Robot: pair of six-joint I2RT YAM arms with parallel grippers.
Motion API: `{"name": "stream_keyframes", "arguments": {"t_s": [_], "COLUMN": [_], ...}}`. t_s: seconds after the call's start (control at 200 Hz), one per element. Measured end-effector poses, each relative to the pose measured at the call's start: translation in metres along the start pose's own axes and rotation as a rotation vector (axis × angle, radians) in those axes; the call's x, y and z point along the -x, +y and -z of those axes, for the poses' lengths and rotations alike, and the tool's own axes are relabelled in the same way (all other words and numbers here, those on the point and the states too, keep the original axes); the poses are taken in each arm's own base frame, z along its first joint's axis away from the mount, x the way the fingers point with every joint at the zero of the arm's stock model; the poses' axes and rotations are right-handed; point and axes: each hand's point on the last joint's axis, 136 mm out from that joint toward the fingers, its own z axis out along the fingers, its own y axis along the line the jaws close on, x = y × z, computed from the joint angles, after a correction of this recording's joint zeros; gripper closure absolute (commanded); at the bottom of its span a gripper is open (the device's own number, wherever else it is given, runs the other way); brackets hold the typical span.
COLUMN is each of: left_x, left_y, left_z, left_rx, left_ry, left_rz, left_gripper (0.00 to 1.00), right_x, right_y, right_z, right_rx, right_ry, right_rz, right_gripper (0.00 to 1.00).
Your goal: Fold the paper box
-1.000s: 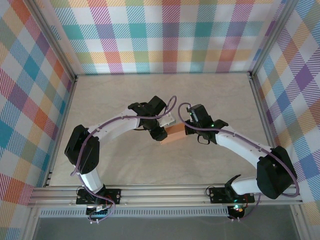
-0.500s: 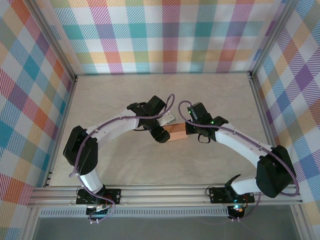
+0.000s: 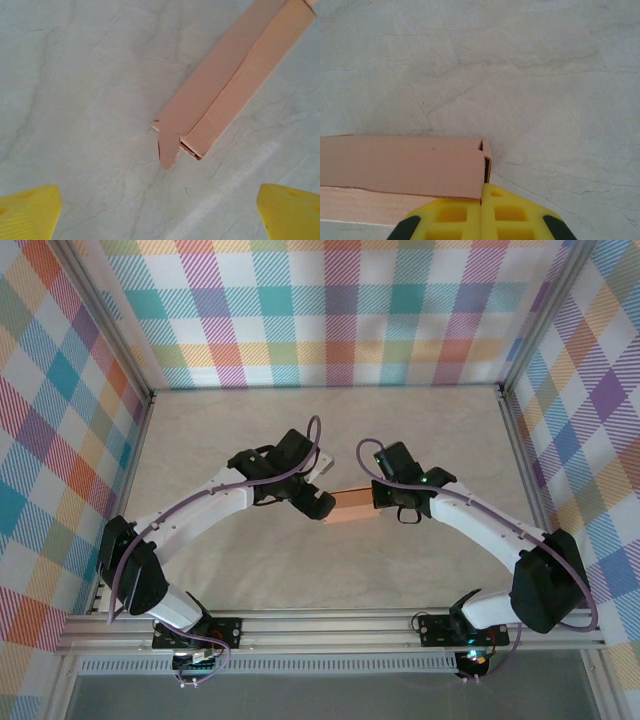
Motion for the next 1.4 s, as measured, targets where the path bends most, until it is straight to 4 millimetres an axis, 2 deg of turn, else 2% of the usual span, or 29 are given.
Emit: {"name": "stream_keyframes", "arguments": {"t_s": [0.085,0.2,0.33,0.435,0.645,0.73,0.795,0.885,1.215,1.305,1.4], "left_x": [0.000,-0.006,-0.015,-0.014,0.002,0.004,0.004,0.004,0.004,0.004,0.003], "left_y": [-0.005,-0.006,-0.002,0.000,-0.001,-0.001,-0.001,-0.002,-0.006,-0.008,-0.009], "left_z": [0.003,-0.004,-0.018,-0.025,-0.029,-0.030,-0.031,-0.032,-0.034,-0.038,-0.040], "left_rx": [0.035,0.074,0.112,0.127,0.130,0.130,0.130,0.124,0.095,0.089,0.084], "left_ry": [0.011,0.049,0.099,0.111,0.082,0.080,0.082,0.085,0.088,0.090,0.098], "left_rz": [0.000,0.011,0.043,0.076,0.135,0.143,0.148,0.160,0.174,0.178,0.183], "left_gripper": [0.35,0.50,0.52,0.58,0.67,0.68,0.69,0.74,0.73,0.82,0.85], "right_x": [-0.001,-0.001,-0.001,-0.002,-0.003,-0.003,-0.003,-0.003,-0.003,-0.003,-0.003], "right_y": [-0.001,-0.003,-0.004,-0.005,-0.005,-0.005,-0.005,-0.005,-0.005,-0.005,-0.004], "right_z": [0.001,0.002,0.002,0.003,0.003,0.003,0.003,0.003,0.003,0.003,0.003], "right_rx": [-0.008,-0.018,-0.024,-0.026,-0.027,-0.027,-0.027,-0.027,-0.027,-0.026,-0.023], "right_ry": [0.007,0.010,0.013,0.018,0.022,0.022,0.022,0.021,0.021,0.021,0.023], "right_rz": [0.002,0.003,0.004,0.005,0.006,0.006,0.006,0.008,0.009,0.008,0.009], "right_gripper": [0.97,0.97,0.97,0.97,0.97,0.97,0.97,0.97,0.97,0.96,0.96]}}
